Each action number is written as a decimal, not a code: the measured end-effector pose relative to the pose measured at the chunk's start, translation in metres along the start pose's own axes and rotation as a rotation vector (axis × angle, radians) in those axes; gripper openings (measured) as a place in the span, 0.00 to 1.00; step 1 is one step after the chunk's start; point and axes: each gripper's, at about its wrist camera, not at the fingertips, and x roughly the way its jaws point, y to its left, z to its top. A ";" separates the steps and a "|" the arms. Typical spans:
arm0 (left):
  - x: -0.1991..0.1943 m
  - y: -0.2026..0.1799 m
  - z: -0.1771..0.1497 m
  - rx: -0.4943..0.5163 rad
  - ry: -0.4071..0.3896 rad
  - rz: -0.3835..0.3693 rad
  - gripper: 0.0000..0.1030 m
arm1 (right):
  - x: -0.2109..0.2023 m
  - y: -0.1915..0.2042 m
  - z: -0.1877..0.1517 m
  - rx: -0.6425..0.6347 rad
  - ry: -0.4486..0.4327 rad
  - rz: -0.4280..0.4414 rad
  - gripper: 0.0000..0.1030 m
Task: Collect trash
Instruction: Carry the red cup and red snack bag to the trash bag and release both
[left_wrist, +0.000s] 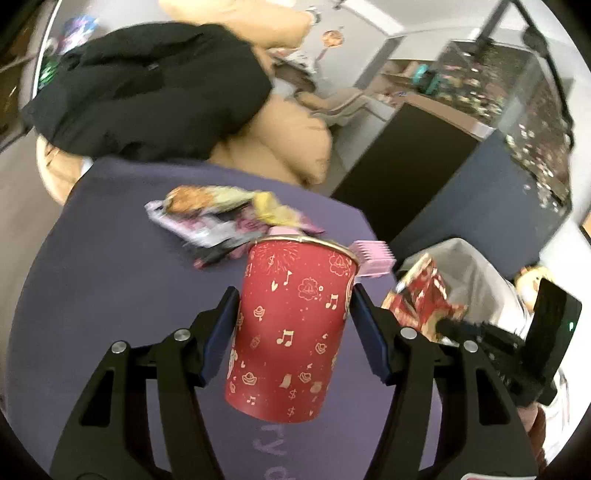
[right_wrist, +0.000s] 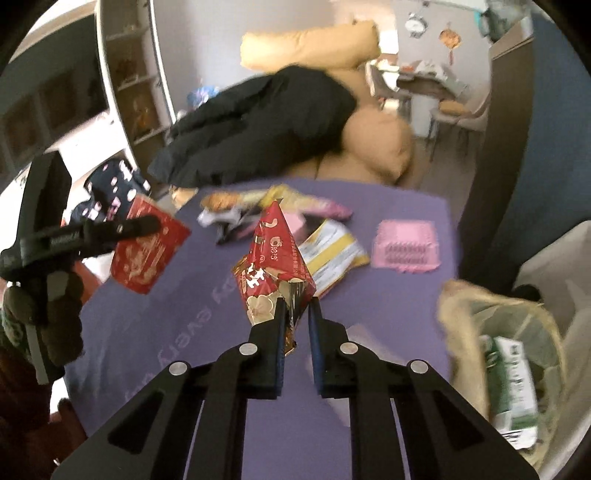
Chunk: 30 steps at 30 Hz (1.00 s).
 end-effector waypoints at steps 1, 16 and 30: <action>0.000 -0.007 0.001 0.018 -0.007 -0.009 0.56 | -0.006 -0.005 0.001 0.007 -0.013 -0.011 0.13; 0.067 -0.172 -0.007 0.329 0.057 -0.178 0.56 | -0.100 -0.123 -0.051 0.194 -0.138 -0.255 0.13; 0.198 -0.282 -0.035 0.245 0.234 -0.413 0.56 | -0.163 -0.204 -0.085 0.331 -0.219 -0.464 0.13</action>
